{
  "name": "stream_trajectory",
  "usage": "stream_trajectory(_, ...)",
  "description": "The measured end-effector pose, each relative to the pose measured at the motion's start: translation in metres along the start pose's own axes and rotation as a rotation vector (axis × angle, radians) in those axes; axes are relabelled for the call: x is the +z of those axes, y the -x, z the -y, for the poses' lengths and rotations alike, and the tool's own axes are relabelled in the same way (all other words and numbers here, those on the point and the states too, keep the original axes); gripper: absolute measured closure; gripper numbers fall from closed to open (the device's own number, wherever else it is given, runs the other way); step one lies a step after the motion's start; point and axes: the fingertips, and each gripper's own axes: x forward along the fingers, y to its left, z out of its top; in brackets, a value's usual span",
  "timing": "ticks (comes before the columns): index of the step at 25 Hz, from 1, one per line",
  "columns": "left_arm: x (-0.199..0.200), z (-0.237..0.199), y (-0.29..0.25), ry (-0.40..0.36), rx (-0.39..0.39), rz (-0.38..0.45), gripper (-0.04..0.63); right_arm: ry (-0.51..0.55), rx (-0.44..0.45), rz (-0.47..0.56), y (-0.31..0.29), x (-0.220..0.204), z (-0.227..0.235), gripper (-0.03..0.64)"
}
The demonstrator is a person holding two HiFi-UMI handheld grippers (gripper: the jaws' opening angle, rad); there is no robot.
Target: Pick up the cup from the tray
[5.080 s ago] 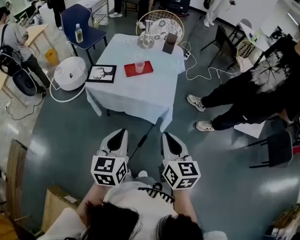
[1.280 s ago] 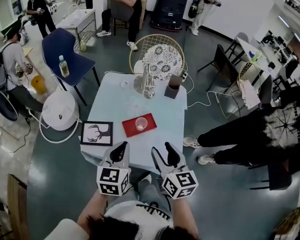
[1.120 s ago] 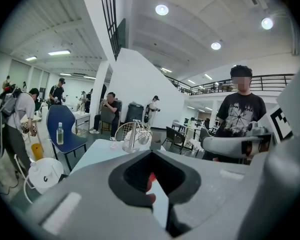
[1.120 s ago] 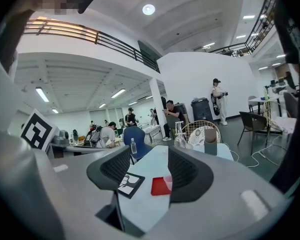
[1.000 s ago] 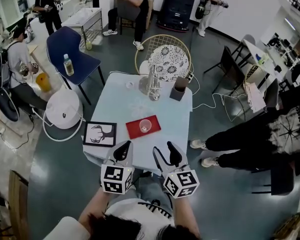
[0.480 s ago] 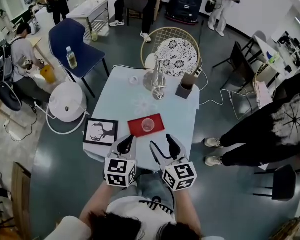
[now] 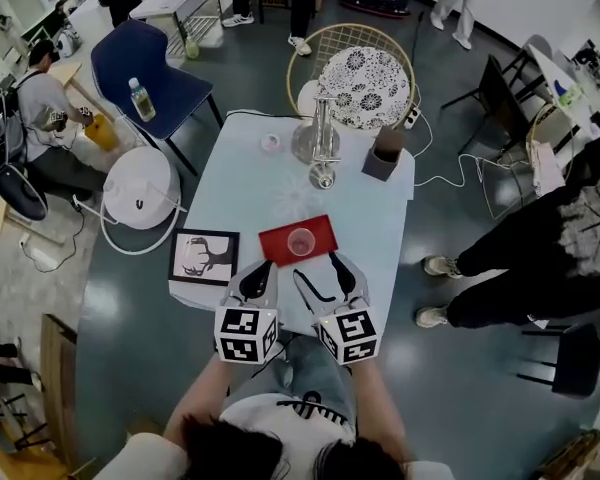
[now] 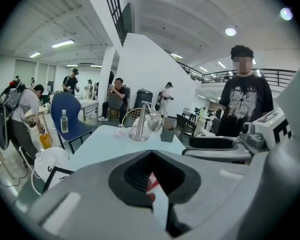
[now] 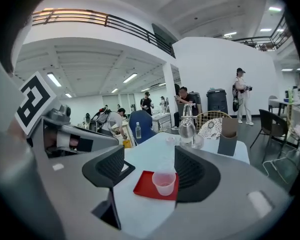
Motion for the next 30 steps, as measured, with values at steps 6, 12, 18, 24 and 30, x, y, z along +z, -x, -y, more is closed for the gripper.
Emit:
stream_trajectory(6, -0.003, -0.005, -0.024, -0.002, 0.02, -0.026, 0.595, -0.013, 0.017, -0.035, -0.028, -0.02, 0.011, 0.268)
stream_trajectory(12, -0.013, -0.011, -0.049, 0.006, 0.038, -0.065, 0.595, -0.02, 0.034, -0.081, -0.054, -0.041, 0.024, 0.242)
stream_trajectory(18, -0.025, -0.022, -0.068, 0.028, 0.067, -0.106, 0.595, 0.03, 0.075, -0.161, -0.076, -0.071, 0.029, 0.224)
stream_trajectory(24, -0.05, -0.04, -0.086, 0.093, 0.11, -0.162, 0.595, 0.026, 0.082, -0.2, -0.095, -0.091, 0.032, 0.209)
stream_trajectory(30, -0.061, -0.044, -0.096, 0.103, 0.12, -0.19, 0.595, 0.039, 0.105, -0.228, -0.113, -0.102, 0.035, 0.202)
